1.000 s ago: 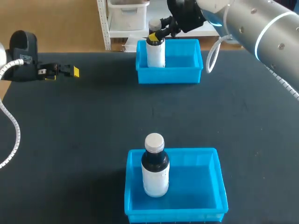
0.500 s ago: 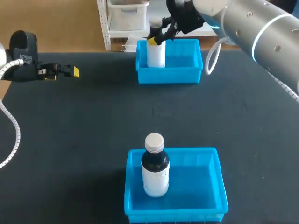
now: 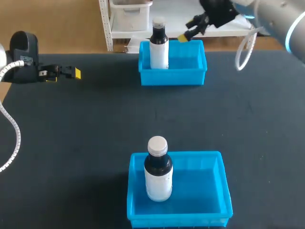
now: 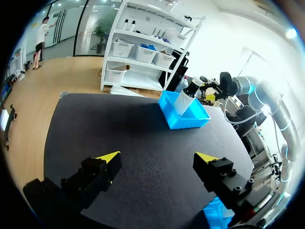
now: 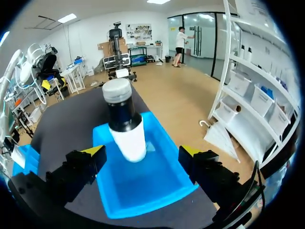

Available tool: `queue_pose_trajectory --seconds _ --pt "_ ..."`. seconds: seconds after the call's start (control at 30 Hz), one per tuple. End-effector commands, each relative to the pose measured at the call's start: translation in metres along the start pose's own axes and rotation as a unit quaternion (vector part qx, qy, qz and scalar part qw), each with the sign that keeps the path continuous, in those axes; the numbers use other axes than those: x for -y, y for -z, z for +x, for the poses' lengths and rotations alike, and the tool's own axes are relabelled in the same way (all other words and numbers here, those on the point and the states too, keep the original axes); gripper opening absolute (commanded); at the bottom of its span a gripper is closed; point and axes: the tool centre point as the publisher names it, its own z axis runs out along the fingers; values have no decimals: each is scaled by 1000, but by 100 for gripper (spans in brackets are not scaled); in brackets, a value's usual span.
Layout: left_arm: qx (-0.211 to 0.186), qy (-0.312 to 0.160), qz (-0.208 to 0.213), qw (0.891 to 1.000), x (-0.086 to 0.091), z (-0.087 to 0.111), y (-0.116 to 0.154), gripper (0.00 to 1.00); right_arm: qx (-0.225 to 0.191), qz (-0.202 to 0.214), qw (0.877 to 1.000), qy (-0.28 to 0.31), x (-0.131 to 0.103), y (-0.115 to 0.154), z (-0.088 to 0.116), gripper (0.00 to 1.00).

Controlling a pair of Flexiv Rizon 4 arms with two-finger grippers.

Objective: Pick up the bottle, and place it in the far bin if it is heavy, or in the near bin if it is light.

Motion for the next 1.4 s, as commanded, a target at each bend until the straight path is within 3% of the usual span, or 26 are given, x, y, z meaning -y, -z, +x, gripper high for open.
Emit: queue_pose_trajectory --seconds 0.03,0.37,0.93,1.07,1.17,1.4 --pt "0 0 0 1000 0 0 0 100 5 -56 998 -16 -6 42 21 100" --pt "0 0 0 1000 0 0 0 100 -4 -3 999 -42 -48 97 50 100" --pt "0 0 0 1000 0 0 0 100 -19 106 994 -24 -108 132 64 100" --pt "0 0 0 1000 0 0 0 100 -30 107 993 -44 -116 134 69 100" --pt "0 0 0 1000 0 0 0 100 -46 80 992 -90 -121 135 74 100" --pt "0 0 0 1000 0 0 0 100 -46 80 992 -90 -121 135 74 100"
